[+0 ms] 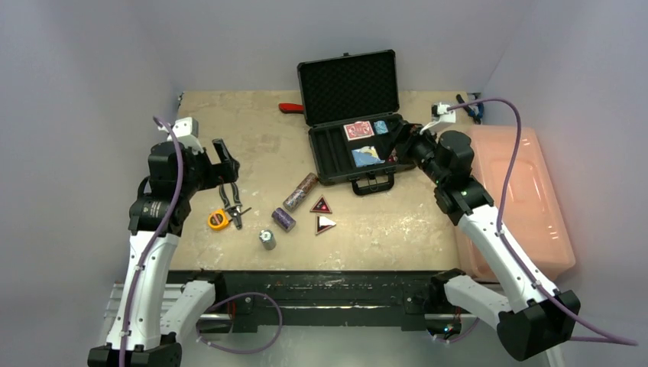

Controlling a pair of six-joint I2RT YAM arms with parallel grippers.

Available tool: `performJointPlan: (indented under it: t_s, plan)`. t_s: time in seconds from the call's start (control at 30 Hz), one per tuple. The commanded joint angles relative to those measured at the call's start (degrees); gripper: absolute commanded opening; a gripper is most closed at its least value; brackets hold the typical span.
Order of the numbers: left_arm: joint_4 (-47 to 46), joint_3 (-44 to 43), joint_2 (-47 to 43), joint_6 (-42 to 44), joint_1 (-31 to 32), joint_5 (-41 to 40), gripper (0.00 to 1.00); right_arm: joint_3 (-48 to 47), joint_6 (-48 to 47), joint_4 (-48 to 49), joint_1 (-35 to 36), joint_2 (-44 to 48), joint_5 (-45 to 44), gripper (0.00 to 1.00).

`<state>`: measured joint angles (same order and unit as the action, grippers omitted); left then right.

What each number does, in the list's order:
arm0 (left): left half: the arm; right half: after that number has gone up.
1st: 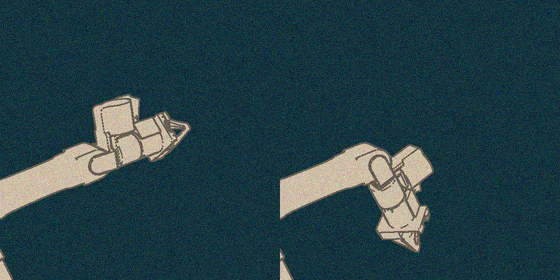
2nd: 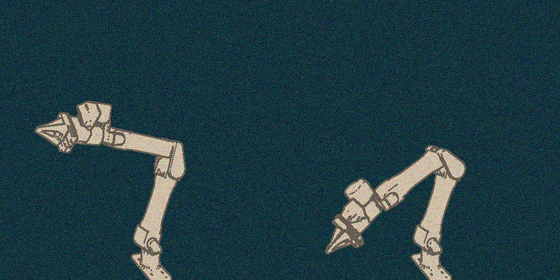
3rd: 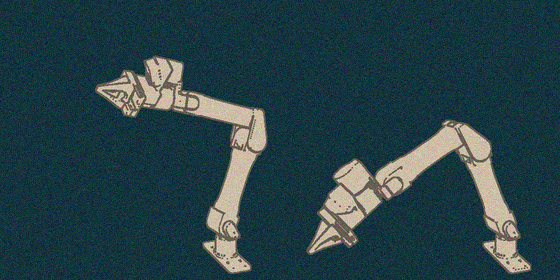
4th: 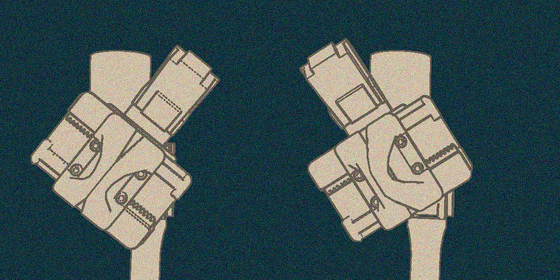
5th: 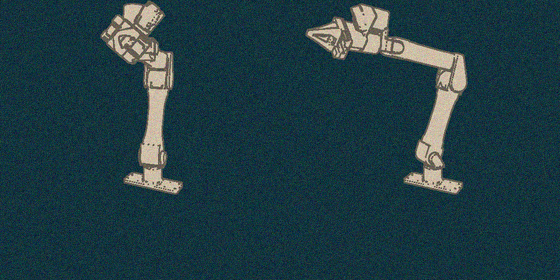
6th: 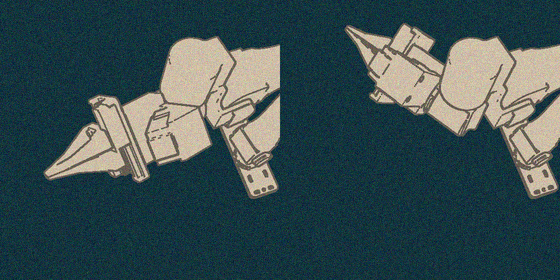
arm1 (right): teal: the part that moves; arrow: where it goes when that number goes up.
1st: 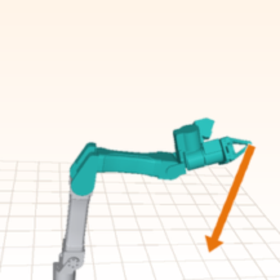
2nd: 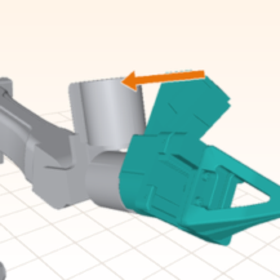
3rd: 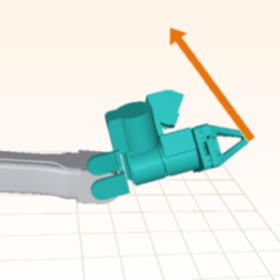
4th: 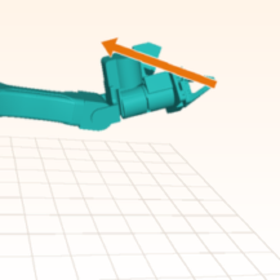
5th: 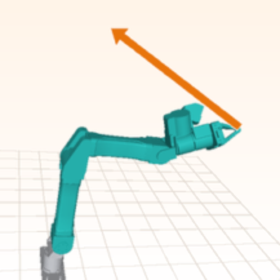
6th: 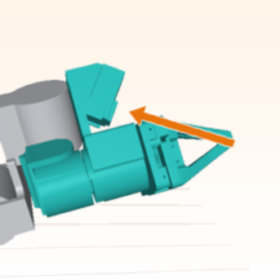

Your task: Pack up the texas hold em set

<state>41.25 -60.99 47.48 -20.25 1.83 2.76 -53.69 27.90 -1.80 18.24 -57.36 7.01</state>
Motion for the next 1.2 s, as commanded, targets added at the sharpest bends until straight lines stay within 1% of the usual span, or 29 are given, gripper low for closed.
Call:
performJointPlan:
  t_s: [0.0, 0.1, 0.2, 0.3, 0.43, 0.6, 0.73, 0.9, 1.0, 1.17]
  plan:
    - [-0.4, -0.99, 1.46, 2.2, 4.04, 1.35, 0.98, -2.08, -0.58, -3.99, 1.84, -0.94, -0.61, 0.99]
    - [1.0, -1.68, 2.92, 3.56, 8.17, -1.23, 0.98, -4.52, -0.62, -9.48, 4.8, -3.9, -2.54, 0.99]
    - [1.89, -2.08, 4.27, 3.75, 10.24, -1.99, 0.97, -7.28, -0.62, -14.06, 8.96, -6.83, -6.31, 0.99]
    - [2.04, -2.25, 5.01, 3.43, 10.39, -1.68, 0.97, -7.94, -0.62, -15.29, 13.23, -8.09, -8.22, 0.99]
    - [2.52, -2.42, 5.01, 3.3, 10.39, -2.52, 0.96, -9.24, -2.15, -16.27, 17.54, -10.41, -7.71, 0.99]
    - [3.49, -2.79, 3.71, 3.2, 10.39, -7.81, 0.96, -13.04, -4.26, -19.49, 23.96, -16.18, -8.34, 0.99]
    - [2.87, -2.11, 0.78, 3.14, 10.39, -10.68, 0.95, -16.77, -6.13, -22.36, 27.87, -22.35, -7.27, 0.99]
    - [2.56, -1.65, -1.35, 3.18, 10.39, -12.91, 0.95, -20.54, -6.65, -25.1, 31.54, -29.46, -9.22, 0.99]
    - [2.86, -1.89, -1.94, 3.12, 10.39, -13.71, 0.94, -22.48, -7.78, -25.05, 34.21, -32.82, -9.31, 0.99]
    - [2.82, -1.68, -3.95, 2.85, 10.39, -16.47, 0.94, -25.18, -13.64, -23.32, 37.43, -37.57, -7.23, 0.97]
